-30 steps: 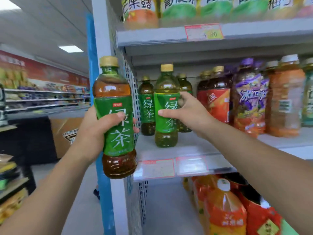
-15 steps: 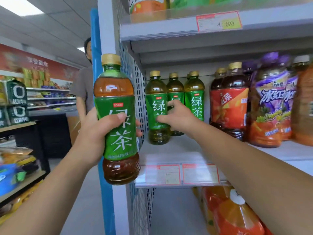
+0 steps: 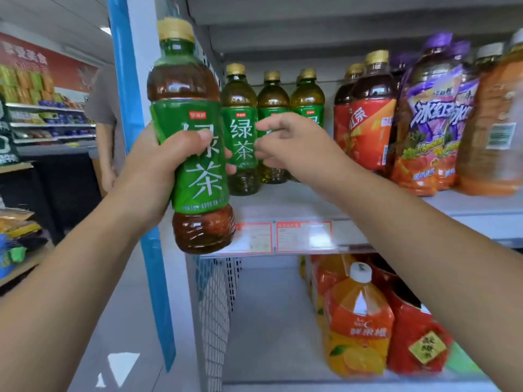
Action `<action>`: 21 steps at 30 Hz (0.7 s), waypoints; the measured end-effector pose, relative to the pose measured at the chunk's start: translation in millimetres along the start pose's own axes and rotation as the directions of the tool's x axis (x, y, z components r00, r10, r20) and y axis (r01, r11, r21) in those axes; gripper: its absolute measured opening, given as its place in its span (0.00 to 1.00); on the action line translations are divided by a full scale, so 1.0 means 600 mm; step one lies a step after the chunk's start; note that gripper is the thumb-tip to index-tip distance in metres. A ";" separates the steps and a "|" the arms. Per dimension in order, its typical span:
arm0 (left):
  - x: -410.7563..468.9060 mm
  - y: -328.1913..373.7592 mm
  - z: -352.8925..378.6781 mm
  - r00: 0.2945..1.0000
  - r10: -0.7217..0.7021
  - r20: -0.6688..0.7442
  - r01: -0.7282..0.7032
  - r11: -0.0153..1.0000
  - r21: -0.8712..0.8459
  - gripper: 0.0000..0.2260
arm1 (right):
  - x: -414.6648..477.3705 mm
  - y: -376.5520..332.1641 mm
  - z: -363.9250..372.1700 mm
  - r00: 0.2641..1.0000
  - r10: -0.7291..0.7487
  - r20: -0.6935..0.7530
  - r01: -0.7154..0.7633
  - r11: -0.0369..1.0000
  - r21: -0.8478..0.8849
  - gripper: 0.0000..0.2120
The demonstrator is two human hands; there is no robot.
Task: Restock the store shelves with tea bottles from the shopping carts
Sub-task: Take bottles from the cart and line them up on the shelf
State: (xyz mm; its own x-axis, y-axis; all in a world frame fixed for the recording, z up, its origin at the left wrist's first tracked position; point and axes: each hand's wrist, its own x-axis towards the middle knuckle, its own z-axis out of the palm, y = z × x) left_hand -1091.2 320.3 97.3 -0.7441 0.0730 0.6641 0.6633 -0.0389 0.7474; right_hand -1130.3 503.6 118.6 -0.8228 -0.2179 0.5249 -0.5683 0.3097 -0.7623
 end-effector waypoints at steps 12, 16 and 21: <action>0.057 0.000 0.120 0.992 -0.022 0.124 0.008 0.994 0.111 0.26 | -0.082 0.006 -0.077 0.985 -0.045 0.169 -0.011 0.947 0.322 0.13; 0.068 0.007 0.084 0.978 0.205 0.042 -0.200 0.850 0.487 0.26 | -0.052 0.019 -0.086 0.997 -0.038 0.061 0.016 0.948 0.318 0.15; 0.043 0.004 -0.001 0.813 0.579 0.065 -0.419 0.502 0.757 0.06 | 0.006 0.057 -0.059 0.997 0.040 -0.073 -0.022 0.971 0.238 0.32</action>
State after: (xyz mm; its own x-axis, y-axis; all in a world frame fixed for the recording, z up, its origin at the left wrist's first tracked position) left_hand -1109.0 321.3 116.2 -0.2155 0.1018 0.9712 0.7053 0.7040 0.0827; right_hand -1152.8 546.2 107.9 -0.8431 -0.1369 0.5201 -0.5331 0.0854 -0.8417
